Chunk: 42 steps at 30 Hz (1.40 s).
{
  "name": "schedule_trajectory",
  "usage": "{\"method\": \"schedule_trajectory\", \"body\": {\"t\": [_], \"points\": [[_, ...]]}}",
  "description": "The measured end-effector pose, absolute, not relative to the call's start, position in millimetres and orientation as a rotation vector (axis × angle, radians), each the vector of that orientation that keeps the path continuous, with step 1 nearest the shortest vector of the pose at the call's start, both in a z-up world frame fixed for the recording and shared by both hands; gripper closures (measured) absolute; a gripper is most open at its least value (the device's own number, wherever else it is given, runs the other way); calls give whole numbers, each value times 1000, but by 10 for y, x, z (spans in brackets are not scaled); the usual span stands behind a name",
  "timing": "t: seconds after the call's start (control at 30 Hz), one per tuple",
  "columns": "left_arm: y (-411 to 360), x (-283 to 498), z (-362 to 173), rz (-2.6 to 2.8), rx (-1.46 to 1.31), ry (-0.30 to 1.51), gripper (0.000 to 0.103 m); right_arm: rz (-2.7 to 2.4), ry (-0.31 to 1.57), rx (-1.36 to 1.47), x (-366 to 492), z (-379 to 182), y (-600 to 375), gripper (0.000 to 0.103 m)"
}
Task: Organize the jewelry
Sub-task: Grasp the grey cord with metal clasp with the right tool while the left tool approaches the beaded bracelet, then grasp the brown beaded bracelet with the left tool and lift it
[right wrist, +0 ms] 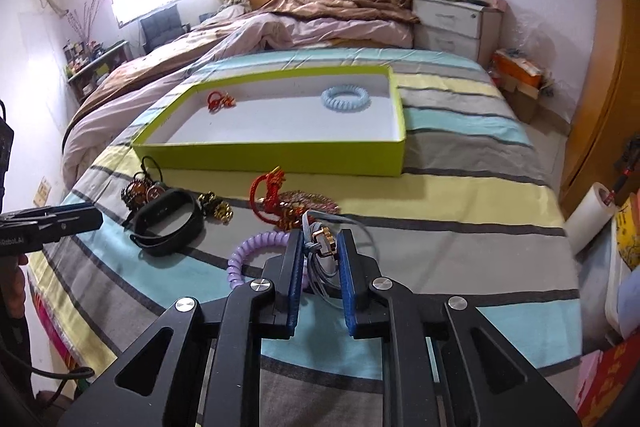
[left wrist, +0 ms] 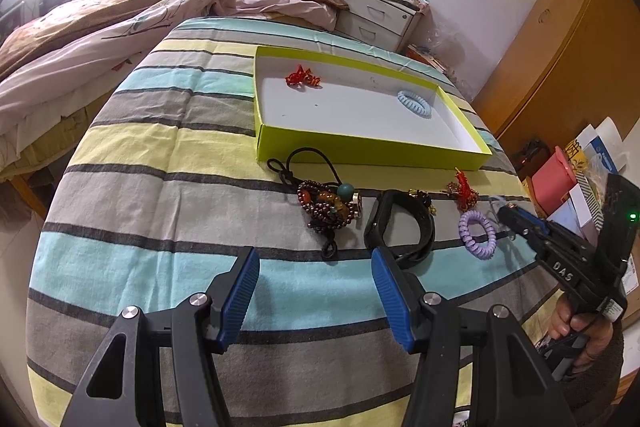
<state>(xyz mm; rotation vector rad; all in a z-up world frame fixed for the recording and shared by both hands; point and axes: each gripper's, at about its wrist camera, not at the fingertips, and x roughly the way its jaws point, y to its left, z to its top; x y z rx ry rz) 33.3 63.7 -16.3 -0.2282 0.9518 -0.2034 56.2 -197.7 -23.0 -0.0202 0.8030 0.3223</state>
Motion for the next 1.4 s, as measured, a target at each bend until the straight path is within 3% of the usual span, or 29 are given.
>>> {"method": "schedule_trajectory", "body": {"t": [0.53,0.97,1.4], "points": [[496,666,-282,-161,-213,963,45,287,727,2,355,-38,-1999,85],[439,715,-325,-148,-157,963,71,295,734,-4,342,-49,-1915,85],[501,560,-170,-135,-140,910,73,288,726,-4,364,-26,-1915,85]]}}
